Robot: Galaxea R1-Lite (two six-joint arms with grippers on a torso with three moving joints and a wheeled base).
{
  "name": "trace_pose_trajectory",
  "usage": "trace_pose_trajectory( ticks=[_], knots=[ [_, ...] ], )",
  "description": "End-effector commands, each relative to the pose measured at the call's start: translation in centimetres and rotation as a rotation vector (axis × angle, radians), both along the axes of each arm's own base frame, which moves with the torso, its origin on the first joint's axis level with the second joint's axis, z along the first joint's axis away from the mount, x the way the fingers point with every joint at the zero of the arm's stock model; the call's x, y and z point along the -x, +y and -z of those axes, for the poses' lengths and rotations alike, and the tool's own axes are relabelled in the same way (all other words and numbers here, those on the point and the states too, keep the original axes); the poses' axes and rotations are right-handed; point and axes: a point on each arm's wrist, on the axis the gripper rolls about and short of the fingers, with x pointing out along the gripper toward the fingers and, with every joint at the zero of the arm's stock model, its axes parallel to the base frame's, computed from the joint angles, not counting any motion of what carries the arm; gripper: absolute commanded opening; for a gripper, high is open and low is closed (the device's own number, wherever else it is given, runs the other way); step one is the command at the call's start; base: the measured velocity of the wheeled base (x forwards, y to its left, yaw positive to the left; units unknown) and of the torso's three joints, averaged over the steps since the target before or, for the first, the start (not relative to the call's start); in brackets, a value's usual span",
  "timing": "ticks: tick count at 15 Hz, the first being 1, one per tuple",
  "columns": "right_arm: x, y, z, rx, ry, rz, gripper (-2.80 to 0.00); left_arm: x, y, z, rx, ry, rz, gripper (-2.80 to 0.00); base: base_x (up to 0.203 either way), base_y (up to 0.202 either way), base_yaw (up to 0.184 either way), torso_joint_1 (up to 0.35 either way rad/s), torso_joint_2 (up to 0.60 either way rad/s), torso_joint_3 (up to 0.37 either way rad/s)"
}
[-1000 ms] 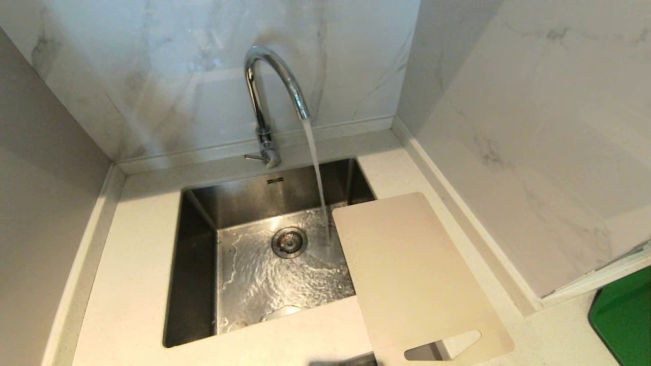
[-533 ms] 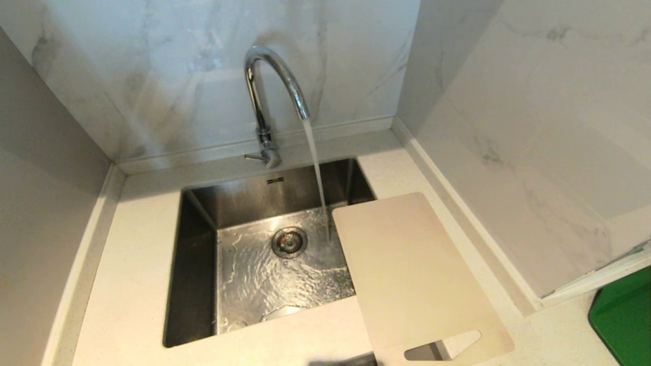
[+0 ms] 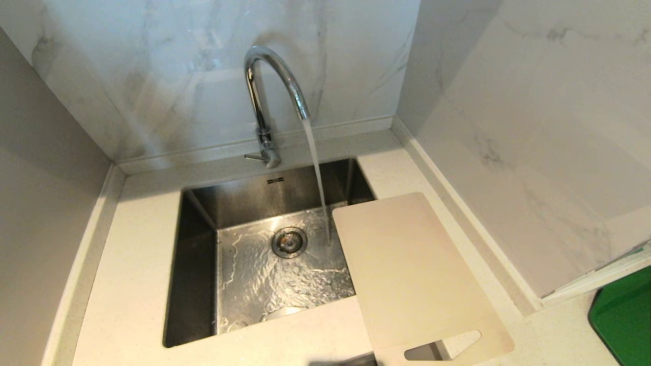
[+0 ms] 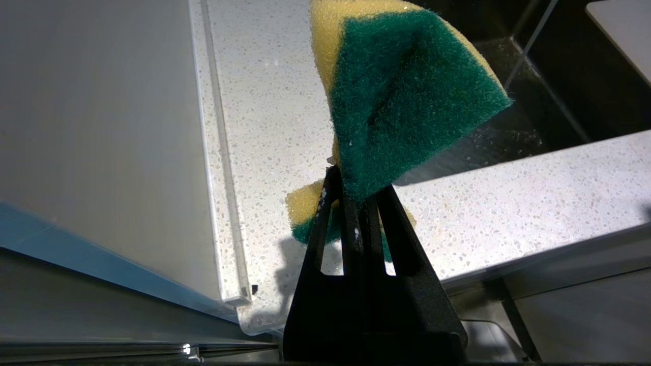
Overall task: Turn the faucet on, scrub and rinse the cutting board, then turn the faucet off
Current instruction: Pick up the cutting board
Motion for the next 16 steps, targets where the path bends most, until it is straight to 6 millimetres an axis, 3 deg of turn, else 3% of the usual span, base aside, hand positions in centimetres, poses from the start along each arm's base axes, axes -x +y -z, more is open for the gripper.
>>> trace_pose_trajectory(
  ticks=[1, 16],
  knots=[
    [-0.02, 0.0, 0.04, -0.002, 0.002, 0.0, -2.8, 0.01, 0.0, -0.03, 0.002, 0.0, 0.0, -2.8, 0.0, 0.0, 0.0, 0.0, 0.0, 0.0],
    [-0.14, 0.0, -0.03, 0.012, 0.02, -0.001, -2.8, 0.01, 0.0, -0.03, 0.002, -0.001, 0.0, -2.8, 0.0, 0.0, 0.0, 0.0, 0.0, 0.0]
  ],
)
